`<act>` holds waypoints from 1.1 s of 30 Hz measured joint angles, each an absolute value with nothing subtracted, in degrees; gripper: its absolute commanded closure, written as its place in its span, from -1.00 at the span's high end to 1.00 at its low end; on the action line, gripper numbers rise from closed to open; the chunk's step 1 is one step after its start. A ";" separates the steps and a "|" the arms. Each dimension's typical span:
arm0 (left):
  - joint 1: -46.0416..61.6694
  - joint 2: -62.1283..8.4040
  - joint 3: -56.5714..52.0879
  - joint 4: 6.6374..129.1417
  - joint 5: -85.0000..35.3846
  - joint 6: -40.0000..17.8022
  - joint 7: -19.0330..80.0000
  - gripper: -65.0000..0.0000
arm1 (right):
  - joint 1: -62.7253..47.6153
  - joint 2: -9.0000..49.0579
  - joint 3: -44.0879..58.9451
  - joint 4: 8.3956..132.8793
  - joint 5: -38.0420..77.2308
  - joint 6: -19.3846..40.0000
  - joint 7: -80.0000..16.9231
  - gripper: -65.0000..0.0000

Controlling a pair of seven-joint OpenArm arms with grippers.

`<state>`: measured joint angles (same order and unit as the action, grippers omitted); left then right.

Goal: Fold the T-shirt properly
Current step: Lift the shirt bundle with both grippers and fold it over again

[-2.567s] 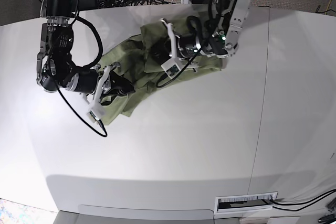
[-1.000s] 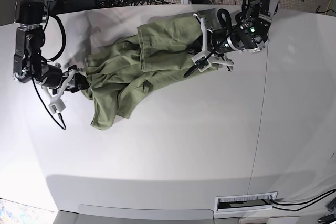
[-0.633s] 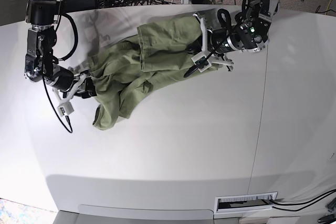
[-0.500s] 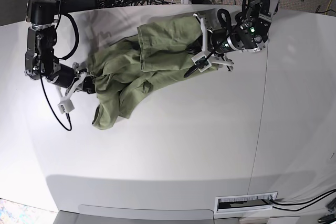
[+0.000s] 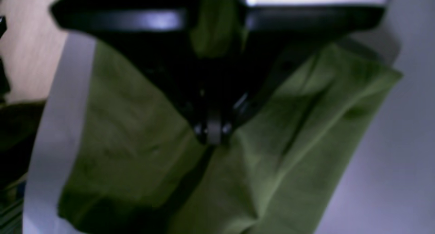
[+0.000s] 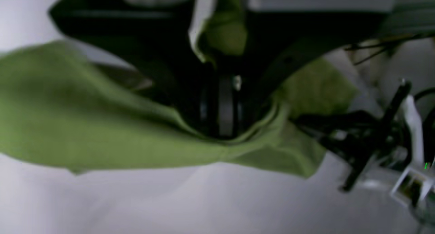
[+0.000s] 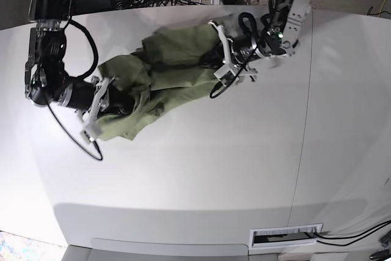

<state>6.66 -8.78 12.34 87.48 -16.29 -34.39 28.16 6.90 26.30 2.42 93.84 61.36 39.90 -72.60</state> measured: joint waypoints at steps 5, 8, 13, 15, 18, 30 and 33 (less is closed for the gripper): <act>6.50 -5.69 12.43 86.54 -15.00 -36.27 28.58 -1.00 | 4.67 20.67 2.46 96.55 59.42 39.92 -71.18 -1.00; 6.50 -4.71 12.38 86.43 -14.52 -36.32 28.93 -1.00 | 4.40 15.25 1.41 96.55 56.93 39.90 -69.41 -1.00; 6.50 -3.38 12.53 86.28 -13.96 -36.32 29.69 -1.00 | 4.58 11.55 -8.56 96.60 51.13 39.77 -66.92 -1.00; 6.50 -3.49 12.56 86.28 -13.54 -36.36 29.69 -1.00 | 4.60 10.33 -12.97 96.55 48.12 39.64 -65.43 -1.00; 6.66 -3.68 12.47 86.35 -13.74 -36.07 29.52 -1.00 | 4.73 9.82 -17.02 96.55 46.19 39.03 -66.35 -1.00; 6.39 -4.56 12.69 86.67 -10.90 -35.42 27.94 -1.00 | 1.87 13.30 -18.81 101.25 52.84 38.39 -72.49 -1.00; 5.34 -5.32 12.82 88.97 -8.60 -35.66 30.98 -1.00 | 0.82 14.74 -18.52 105.27 51.86 38.61 -72.95 -1.00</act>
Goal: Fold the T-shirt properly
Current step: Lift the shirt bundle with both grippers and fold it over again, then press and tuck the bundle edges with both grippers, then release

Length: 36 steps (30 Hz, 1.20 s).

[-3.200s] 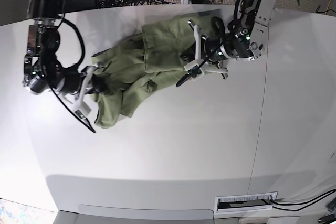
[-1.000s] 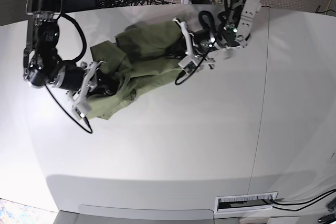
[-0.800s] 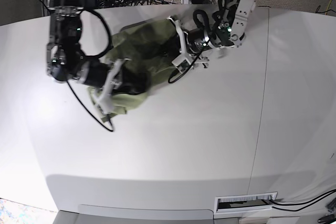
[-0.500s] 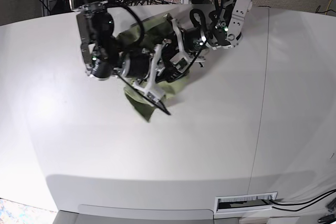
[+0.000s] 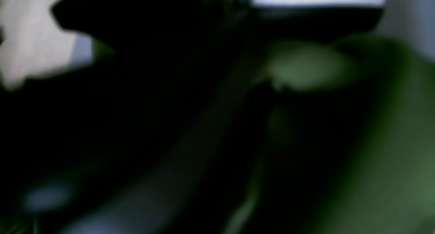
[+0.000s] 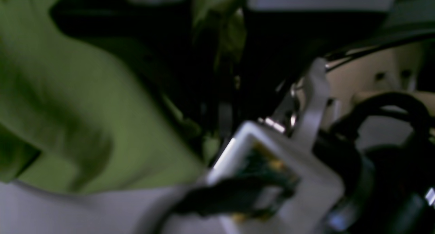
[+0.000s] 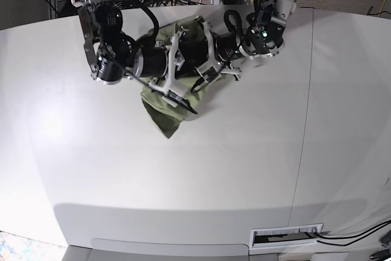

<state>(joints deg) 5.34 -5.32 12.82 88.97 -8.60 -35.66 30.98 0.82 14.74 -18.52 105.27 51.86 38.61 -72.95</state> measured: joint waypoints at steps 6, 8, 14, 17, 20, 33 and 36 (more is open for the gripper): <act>1.45 -6.66 11.81 92.16 -5.85 -29.69 37.28 -1.00 | -1.58 15.18 -12.45 109.73 55.53 40.14 -73.36 -1.00; 1.43 -7.03 11.81 92.14 -6.22 -29.74 37.32 -1.00 | -1.19 15.42 -9.21 109.73 55.81 40.12 -73.23 -1.00; 1.56 -6.85 11.92 92.14 -6.50 -29.78 37.30 -1.00 | -1.26 16.97 -8.40 109.73 56.88 39.99 -72.25 -1.00; 1.54 -6.83 11.92 92.16 -6.57 -29.76 37.78 -1.00 | -1.23 16.97 -8.40 109.73 56.82 39.99 -71.16 -1.00; 1.56 -6.85 11.94 93.51 -4.73 -29.78 38.89 -0.47 | -1.26 16.97 -8.40 109.73 55.59 39.94 -71.11 -1.00; 1.89 -12.32 11.88 99.42 7.49 -16.82 40.75 -0.09 | -1.21 16.91 -15.79 108.97 51.29 39.88 -67.83 -1.00; 2.17 -12.49 11.92 99.42 6.39 -16.71 41.10 -0.09 | -1.13 14.96 -22.55 108.86 46.37 39.90 -65.54 -1.00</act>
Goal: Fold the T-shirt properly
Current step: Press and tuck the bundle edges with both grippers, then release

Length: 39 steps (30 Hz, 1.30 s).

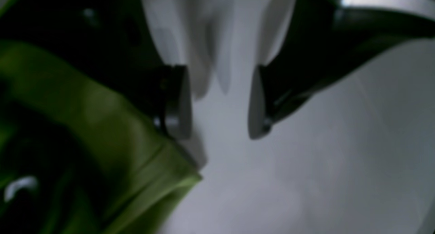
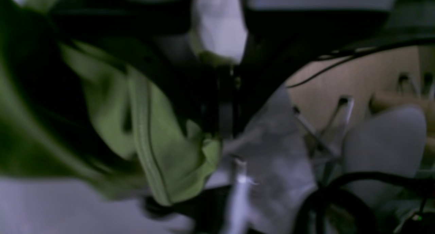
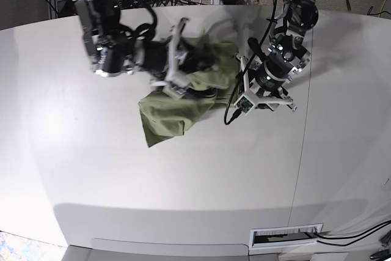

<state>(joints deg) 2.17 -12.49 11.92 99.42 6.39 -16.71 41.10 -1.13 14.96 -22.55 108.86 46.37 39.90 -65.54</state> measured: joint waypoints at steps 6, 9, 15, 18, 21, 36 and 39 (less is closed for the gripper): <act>2.20 -12.43 11.03 99.42 6.39 -16.71 42.22 -0.09 | -1.13 12.36 -28.36 108.84 41.74 39.92 -63.37 -1.00; 2.15 -12.38 8.36 99.42 6.17 -16.73 42.04 -0.09 | -1.10 12.01 -24.84 108.84 43.29 39.94 -65.14 -1.00; 2.15 -12.38 3.75 99.42 3.57 -16.71 41.47 -0.09 | -1.13 12.03 -20.58 108.86 49.89 39.94 -70.06 -0.30; 2.13 -12.43 3.29 99.42 3.53 -16.73 41.06 -0.09 | -1.10 12.03 -19.88 111.24 49.69 39.94 -70.00 -0.30; 2.17 -12.38 3.31 99.42 3.09 -16.73 40.69 -0.09 | -0.93 10.11 -14.76 114.85 48.10 39.97 -68.31 -0.30; 2.22 -12.43 3.29 99.42 0.99 -18.28 40.56 -0.09 | -2.57 20.34 10.72 115.35 51.96 39.94 -70.32 -0.54; 2.22 -12.40 3.31 99.42 0.95 -18.28 40.42 -0.09 | -3.70 21.12 11.75 115.37 49.19 39.94 -70.15 -0.54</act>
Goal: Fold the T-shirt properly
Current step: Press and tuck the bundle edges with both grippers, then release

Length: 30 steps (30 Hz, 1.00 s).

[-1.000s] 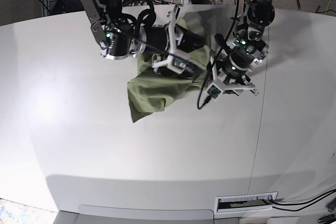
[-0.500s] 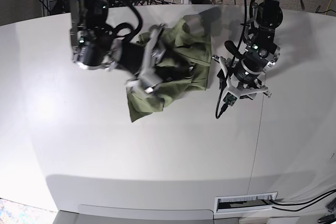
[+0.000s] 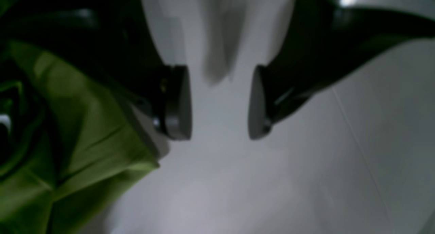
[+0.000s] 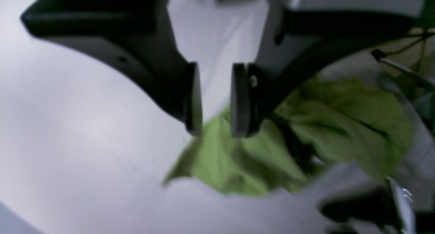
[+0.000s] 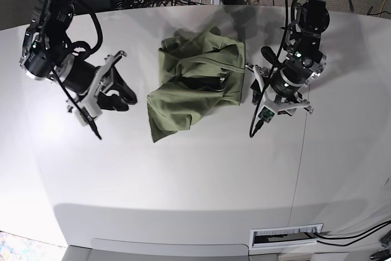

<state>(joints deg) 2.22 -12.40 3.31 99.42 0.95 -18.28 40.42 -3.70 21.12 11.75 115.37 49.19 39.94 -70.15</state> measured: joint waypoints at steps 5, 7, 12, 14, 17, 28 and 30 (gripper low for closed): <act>2.22 -12.43 3.31 99.42 -0.71 -18.72 40.27 -0.09 | -3.64 21.21 11.57 112.31 43.46 40.18 -63.44 -0.62; 2.20 -12.43 3.31 99.42 -0.69 -19.05 40.25 -0.09 | -3.66 21.23 11.57 109.30 41.54 40.01 -61.80 -0.75; 2.20 -12.40 3.31 99.42 -1.21 -19.09 40.25 -0.10 | -3.60 21.21 11.57 102.45 41.43 39.97 -56.93 -0.98; 2.20 -12.43 3.29 99.42 -1.19 -19.31 40.25 -0.10 | -3.49 21.10 11.57 99.70 41.41 39.97 -54.78 -0.98; 2.20 -12.38 3.31 99.42 -1.45 -19.53 40.25 -0.10 | -3.46 20.82 10.87 95.22 38.74 39.88 -50.13 -0.99; 2.17 -12.40 3.31 99.44 -3.53 -20.84 40.25 -0.10 | 5.58 15.57 -8.82 89.25 28.51 40.05 -43.22 -0.99; 2.24 -12.40 3.31 99.44 -3.79 -20.84 40.27 -0.10 | 6.68 14.35 -10.87 89.30 28.91 39.92 -43.48 -0.99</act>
<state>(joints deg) 2.24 -12.40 3.31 99.44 -3.79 -20.84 40.27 6.68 14.35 -10.87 89.30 28.91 39.92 -43.48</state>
